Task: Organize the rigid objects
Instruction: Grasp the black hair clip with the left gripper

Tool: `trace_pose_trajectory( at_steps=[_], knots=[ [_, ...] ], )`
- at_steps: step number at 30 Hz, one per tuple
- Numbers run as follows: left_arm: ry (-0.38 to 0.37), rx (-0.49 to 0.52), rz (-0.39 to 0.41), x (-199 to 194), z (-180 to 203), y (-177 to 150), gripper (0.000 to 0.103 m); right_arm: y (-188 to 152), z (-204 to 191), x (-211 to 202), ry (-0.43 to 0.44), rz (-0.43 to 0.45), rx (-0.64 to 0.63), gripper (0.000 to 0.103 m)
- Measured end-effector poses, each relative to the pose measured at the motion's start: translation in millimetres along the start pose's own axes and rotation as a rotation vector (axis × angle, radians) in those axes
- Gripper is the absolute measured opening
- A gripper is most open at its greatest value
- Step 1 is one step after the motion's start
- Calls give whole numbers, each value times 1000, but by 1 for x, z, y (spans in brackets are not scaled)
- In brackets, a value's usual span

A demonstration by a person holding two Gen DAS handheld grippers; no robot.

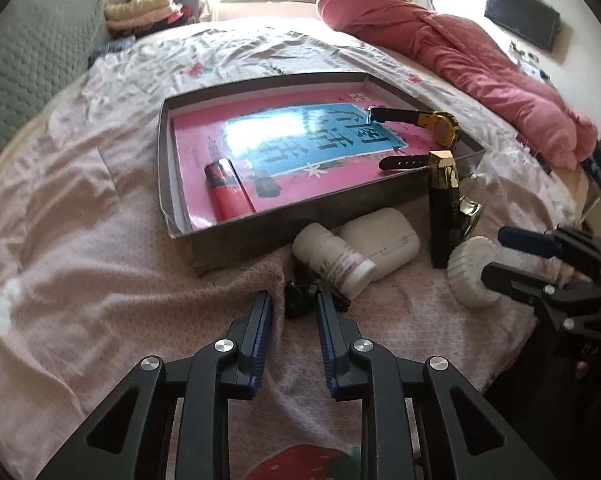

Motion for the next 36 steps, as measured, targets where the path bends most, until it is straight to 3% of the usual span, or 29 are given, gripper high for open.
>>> trace_pose_trajectory(
  at_steps=[5, 16, 21, 24, 28, 36],
  knots=[
    [15, 21, 27, -9, 0, 1, 23, 0, 2, 2, -2, -7, 10, 54],
    [-51, 64, 36, -5, 3, 9, 24, -2, 4, 3, 4, -13, 13, 54],
    [-122, 89, 29, 1, 0, 13, 26, -3, 3, 4, 4, -13, 14, 54],
    [-166, 123, 22, 4, -1, 14, 30, -3, 2, 4, 4, -14, 11, 54],
    [-227, 134, -2, 12, -9, 15, 50, -4, 1, 5, 1, -15, 8, 54],
    [-299, 190, -21, 13, -2, 7, 51, -4, -5, 5, -7, -19, -14, 54]
  ],
)
Point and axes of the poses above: each gripper's, at about its wrist camera, not at the fingertips, and x roughly the way its jaws point, z to its right, y to its top, the point moved 3 cm from there along x, roughly the way its jaws point, and after that the axes turned 5 degrees about z, right-handed, at the moved point
